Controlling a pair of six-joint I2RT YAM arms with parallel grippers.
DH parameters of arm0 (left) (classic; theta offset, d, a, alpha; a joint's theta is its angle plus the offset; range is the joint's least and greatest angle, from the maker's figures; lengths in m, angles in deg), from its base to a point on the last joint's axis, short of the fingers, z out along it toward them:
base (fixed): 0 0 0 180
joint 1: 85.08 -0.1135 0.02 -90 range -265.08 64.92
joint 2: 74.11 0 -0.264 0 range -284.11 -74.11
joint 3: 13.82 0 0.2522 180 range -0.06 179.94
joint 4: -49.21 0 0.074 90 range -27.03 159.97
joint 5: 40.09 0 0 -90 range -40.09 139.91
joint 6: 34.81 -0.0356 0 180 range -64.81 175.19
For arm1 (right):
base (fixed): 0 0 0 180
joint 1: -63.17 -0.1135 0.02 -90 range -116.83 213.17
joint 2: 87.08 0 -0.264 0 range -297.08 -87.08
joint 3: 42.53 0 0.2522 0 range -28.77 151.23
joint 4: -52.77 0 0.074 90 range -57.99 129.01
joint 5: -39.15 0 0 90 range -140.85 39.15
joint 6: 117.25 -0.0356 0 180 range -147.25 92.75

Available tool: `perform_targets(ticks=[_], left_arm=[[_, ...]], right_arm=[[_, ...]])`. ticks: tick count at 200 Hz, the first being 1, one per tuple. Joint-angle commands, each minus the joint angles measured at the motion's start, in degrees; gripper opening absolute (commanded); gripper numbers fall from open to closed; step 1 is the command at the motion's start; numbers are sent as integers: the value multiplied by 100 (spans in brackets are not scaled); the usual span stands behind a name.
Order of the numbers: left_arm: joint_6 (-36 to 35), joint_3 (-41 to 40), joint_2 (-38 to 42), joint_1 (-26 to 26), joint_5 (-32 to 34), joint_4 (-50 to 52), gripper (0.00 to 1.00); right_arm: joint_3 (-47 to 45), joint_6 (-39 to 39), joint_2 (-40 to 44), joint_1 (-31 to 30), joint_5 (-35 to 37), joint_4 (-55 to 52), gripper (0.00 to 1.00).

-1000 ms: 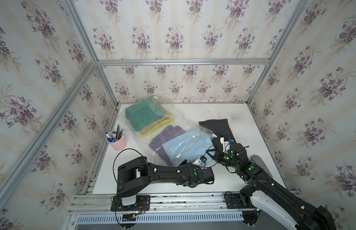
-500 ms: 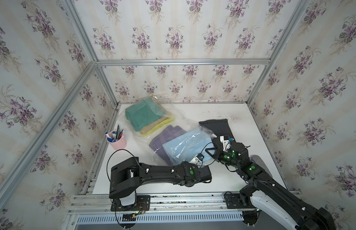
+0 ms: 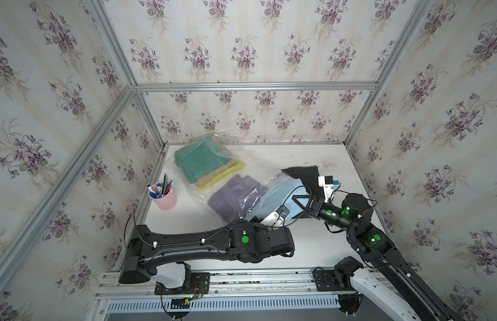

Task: Take the trousers out of the vacuum bag
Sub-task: Take out the trousers from the vacuum bag.

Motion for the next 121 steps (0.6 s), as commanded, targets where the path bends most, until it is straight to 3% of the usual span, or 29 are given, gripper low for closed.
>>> perform_targets(ticks=[1,61,121], left_arm=[[-520,402,103,31,123,253,2],[-1575,1643,-3,53,-294,341,4],[-2674,2809,-549,-43,-228,95,6]], right_arm=[[561,360,98,15,86,-216,0],[2060,1052,-50,15,545,-1183,0],[3091,1736,-767,12,1276,-1529,0]])
